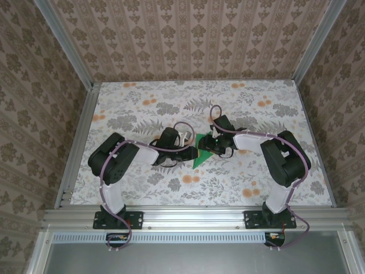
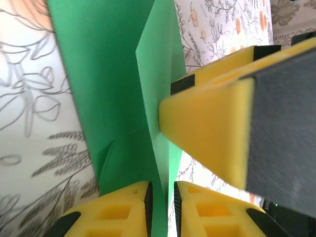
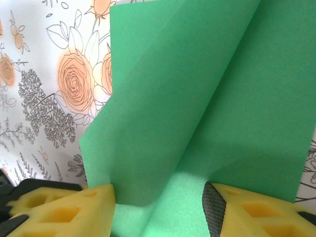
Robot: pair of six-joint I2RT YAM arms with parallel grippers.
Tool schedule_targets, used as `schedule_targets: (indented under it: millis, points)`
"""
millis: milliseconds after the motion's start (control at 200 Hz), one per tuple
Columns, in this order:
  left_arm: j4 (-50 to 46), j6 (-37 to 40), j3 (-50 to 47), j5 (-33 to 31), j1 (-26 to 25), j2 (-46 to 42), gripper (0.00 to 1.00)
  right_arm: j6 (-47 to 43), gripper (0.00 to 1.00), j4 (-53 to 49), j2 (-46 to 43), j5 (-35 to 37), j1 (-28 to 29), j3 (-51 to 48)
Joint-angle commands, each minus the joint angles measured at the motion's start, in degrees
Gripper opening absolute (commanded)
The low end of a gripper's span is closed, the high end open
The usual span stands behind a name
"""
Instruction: Fold a paper plane with a square sheet of paper (pick it up from the middle)
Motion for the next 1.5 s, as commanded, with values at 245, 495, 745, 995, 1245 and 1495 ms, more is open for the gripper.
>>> schedule_targets:
  millis: [245, 495, 745, 995, 1245, 1495]
  points:
    - [-3.8, 0.6, -4.2, -2.6, 1.0, -9.5, 0.27, 0.7, 0.56, -11.1, 4.6, 8.2, 1.7, 3.0]
    - [0.5, -0.4, -3.7, -1.3, -0.6, -7.4, 0.23, 5.0, 0.57, -15.9, 6.6, 11.5, 2.0, 5.5]
    - [1.0, -0.3, -1.7, -0.9, -1.7, -4.1, 0.17, 5.2, 0.59, -17.6, 7.7, 11.7, 2.4, 6.7]
    - [1.3, -0.4, -0.5, -1.4, -1.7, -2.3, 0.14, 4.9, 0.59, -19.0, 9.1, 12.3, 2.6, 7.4]
    - [-2.8, 1.3, -0.3, -3.7, -1.8, -2.3, 0.11, 5.1, 0.59, -20.2, 9.8, 13.2, 2.7, 8.0]
    - [-4.3, 1.8, -0.2, -4.7, -1.8, -1.8, 0.10, 5.2, 0.59, -20.8, 10.5, 13.5, 2.7, 8.2]
